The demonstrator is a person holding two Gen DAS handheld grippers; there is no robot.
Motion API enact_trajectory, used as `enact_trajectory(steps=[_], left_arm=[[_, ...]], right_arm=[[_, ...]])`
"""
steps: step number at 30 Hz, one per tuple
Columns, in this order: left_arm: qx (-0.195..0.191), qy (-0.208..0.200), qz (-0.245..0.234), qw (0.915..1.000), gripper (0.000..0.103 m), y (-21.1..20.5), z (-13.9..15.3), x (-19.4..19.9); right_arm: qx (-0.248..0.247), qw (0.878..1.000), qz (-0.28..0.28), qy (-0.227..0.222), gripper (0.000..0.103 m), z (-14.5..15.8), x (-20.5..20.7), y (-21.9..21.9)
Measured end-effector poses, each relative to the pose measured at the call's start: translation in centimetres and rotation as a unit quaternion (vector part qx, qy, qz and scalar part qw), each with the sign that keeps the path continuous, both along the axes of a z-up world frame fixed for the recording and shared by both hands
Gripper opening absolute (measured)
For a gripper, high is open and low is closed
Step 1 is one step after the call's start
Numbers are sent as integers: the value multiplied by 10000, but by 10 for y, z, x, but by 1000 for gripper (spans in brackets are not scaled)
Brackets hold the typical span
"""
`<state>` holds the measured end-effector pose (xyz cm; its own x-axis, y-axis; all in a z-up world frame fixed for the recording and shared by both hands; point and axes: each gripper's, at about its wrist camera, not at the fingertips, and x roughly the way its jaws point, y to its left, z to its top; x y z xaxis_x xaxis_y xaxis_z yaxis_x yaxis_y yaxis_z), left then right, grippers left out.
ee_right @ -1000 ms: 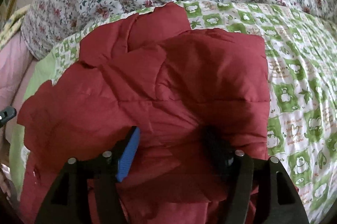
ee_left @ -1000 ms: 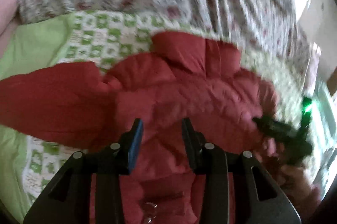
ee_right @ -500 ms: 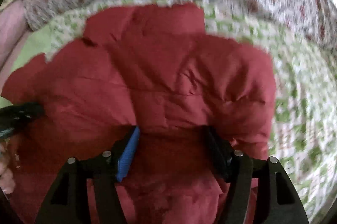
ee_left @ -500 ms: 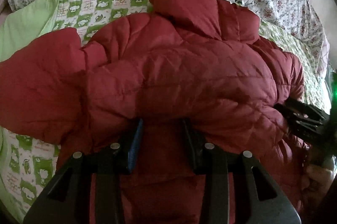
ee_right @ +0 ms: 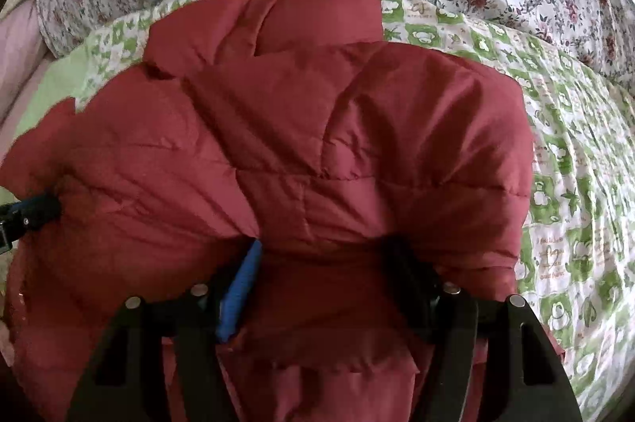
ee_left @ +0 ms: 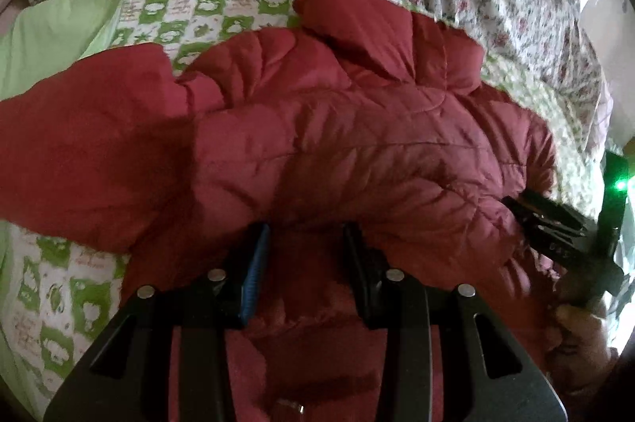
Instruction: Fold large clothes
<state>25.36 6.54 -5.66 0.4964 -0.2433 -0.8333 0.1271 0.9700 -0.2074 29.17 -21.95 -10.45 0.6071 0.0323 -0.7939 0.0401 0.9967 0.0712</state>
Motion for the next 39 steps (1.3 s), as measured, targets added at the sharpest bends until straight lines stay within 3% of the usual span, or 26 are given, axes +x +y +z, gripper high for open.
enact_trajectory(steps=[3,12,16,24,28,36,39], left_arm=[[-200,-173,219,9994,37,17,10,-11],[-630,-153,1045,9924,37,88,12,-30],[-849,-149,1463,9855,44,123,8,-35],[-1229,-214,2438,9618,45,206,3,-41],[-1621,-174,2794,9462,55,247,-7,-33],[-1732,-30,3515,9200,55,308,-35,-23],[-2039,-3,3686,9069,55,328,-48,-14]], right_arm=[[409,9990,-109,-151,67,11,-12,-9],[794,9959,90,-425,67,39,-48,-1],[841,9948,308,-487,67,48,-67,11],[905,9921,732,-463,67,56,-97,34],[920,9911,853,-438,67,59,-107,41],[1046,9898,856,-446,67,62,-123,42],[1060,9901,826,-415,67,61,-127,41]])
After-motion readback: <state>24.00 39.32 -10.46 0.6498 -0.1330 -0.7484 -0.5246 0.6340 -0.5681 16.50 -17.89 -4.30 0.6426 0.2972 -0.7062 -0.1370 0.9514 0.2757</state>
